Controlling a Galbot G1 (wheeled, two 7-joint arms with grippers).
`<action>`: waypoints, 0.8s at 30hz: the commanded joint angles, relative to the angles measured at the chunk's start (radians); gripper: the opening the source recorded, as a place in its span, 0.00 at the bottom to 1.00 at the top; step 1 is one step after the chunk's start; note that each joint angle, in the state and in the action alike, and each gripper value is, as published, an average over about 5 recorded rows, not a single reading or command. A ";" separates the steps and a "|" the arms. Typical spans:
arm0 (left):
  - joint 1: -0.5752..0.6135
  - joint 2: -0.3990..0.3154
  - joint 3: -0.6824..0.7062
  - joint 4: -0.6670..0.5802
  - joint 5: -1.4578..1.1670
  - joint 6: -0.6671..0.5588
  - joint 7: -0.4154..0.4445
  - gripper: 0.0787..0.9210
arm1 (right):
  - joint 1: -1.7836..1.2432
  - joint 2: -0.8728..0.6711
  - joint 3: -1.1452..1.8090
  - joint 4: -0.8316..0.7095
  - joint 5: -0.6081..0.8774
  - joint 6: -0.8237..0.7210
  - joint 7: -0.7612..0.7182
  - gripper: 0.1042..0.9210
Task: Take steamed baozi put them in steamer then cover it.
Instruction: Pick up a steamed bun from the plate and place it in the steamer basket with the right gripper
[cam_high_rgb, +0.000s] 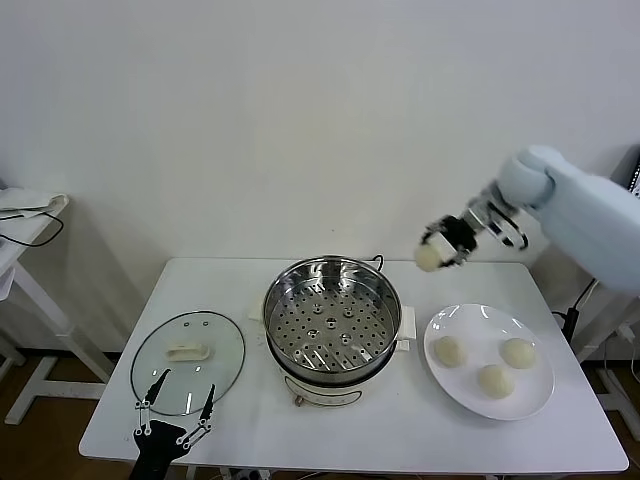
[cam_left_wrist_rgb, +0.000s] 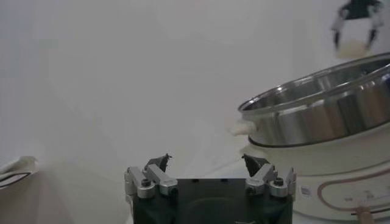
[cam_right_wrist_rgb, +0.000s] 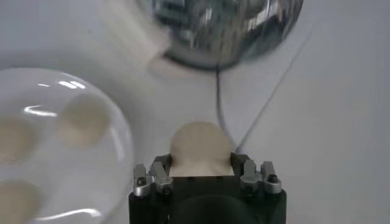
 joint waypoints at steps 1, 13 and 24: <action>0.000 0.000 0.001 -0.007 -0.001 0.001 -0.001 0.88 | 0.170 0.200 -0.158 0.101 -0.013 0.211 -0.007 0.67; -0.010 0.002 0.007 -0.004 -0.008 0.000 -0.004 0.88 | 0.010 0.359 -0.192 -0.021 -0.188 0.233 0.029 0.69; -0.015 0.003 0.005 0.002 -0.017 -0.002 -0.006 0.88 | -0.095 0.409 -0.162 -0.139 -0.264 0.236 0.045 0.69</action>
